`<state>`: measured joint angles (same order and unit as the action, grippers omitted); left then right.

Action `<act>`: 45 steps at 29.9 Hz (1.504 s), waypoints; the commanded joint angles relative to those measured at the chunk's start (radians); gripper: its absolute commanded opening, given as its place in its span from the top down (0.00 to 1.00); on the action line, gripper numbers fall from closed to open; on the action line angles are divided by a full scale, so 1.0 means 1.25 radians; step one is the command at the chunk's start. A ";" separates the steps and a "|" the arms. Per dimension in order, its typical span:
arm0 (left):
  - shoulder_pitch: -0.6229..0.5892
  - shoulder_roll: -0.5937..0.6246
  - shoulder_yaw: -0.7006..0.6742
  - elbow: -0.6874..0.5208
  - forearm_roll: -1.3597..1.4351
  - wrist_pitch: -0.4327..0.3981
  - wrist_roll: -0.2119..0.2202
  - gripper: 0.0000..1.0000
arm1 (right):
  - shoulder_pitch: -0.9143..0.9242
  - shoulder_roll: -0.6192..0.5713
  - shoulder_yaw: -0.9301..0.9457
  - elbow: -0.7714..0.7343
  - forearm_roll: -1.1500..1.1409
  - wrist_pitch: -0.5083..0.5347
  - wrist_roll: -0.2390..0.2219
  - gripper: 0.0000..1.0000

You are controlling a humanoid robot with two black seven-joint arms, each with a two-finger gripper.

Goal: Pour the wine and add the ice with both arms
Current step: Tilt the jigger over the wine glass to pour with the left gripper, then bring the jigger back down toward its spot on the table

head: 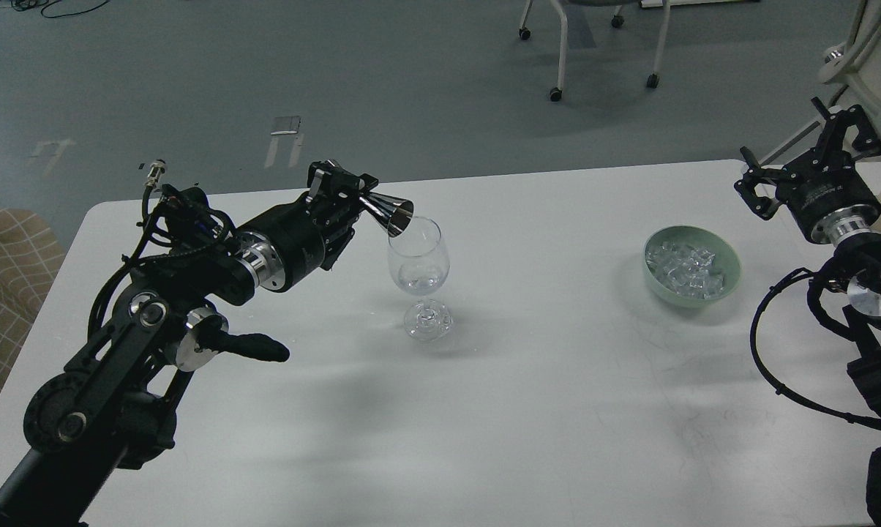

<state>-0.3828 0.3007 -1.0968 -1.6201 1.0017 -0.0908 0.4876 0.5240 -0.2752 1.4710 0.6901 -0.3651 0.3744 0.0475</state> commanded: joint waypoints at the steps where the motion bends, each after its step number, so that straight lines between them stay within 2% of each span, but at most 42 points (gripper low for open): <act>1: -0.003 0.000 0.000 -0.001 0.021 -0.001 0.001 0.88 | -0.007 -0.004 0.005 0.014 0.000 -0.003 0.000 0.00; 12: -0.017 0.028 0.038 -0.002 0.028 -0.002 0.001 0.88 | -0.013 -0.004 0.014 0.044 0.000 -0.004 -0.001 0.00; 34: -0.035 0.048 0.032 -0.037 0.034 -0.003 0.001 0.88 | -0.020 -0.009 0.015 0.059 0.000 -0.006 -0.001 0.00; 38: -0.032 0.044 -0.005 -0.053 0.001 0.001 0.001 0.88 | -0.020 -0.009 0.015 0.059 0.000 -0.006 -0.001 0.00; 45: -0.009 0.043 -0.130 -0.064 -0.189 0.006 0.001 0.88 | -0.020 -0.011 0.014 0.059 0.000 -0.006 -0.002 0.00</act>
<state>-0.4097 0.3539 -1.1939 -1.6990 0.8519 -0.0849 0.4887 0.4985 -0.2882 1.4896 0.7640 -0.3651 0.3666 0.0459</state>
